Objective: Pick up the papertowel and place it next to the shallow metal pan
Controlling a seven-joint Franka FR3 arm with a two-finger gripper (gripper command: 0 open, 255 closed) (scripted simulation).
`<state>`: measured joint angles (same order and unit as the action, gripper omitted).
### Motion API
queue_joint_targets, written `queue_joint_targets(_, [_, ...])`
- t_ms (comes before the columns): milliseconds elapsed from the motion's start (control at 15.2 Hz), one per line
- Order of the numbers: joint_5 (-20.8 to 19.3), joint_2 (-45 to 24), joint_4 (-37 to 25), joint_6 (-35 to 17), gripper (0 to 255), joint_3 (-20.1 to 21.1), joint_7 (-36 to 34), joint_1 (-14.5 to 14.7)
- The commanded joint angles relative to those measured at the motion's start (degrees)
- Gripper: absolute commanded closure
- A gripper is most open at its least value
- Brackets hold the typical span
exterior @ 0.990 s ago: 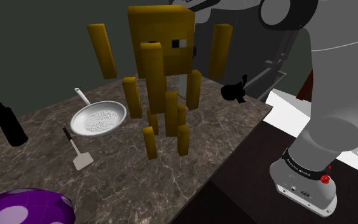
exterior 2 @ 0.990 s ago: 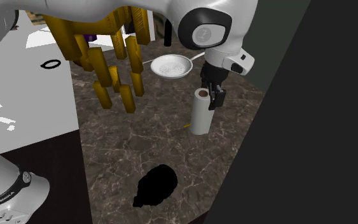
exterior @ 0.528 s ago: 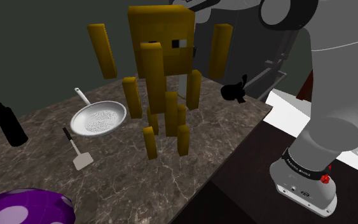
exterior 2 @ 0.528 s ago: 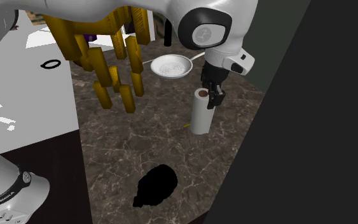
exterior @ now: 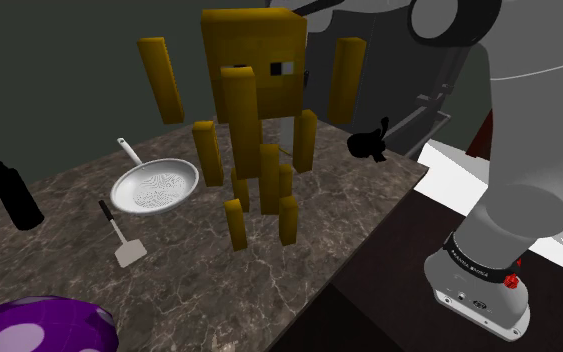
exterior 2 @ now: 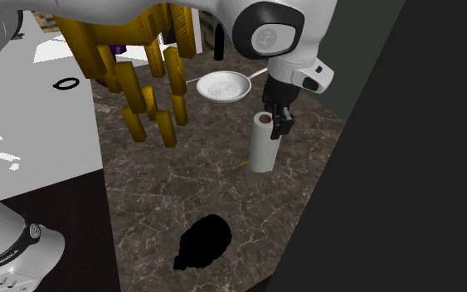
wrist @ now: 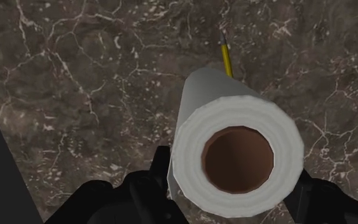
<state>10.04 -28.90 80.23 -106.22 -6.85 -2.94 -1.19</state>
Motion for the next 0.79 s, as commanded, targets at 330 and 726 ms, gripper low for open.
queue_joint_targets(330, [-0.2,0.6,-4.3,4.9,255,-0.1,-0.7,-0.1])
queue_joint_targets(726, [-0.4,0.6,-9.0,9.5,255,-0.1,-1.2,-0.3])
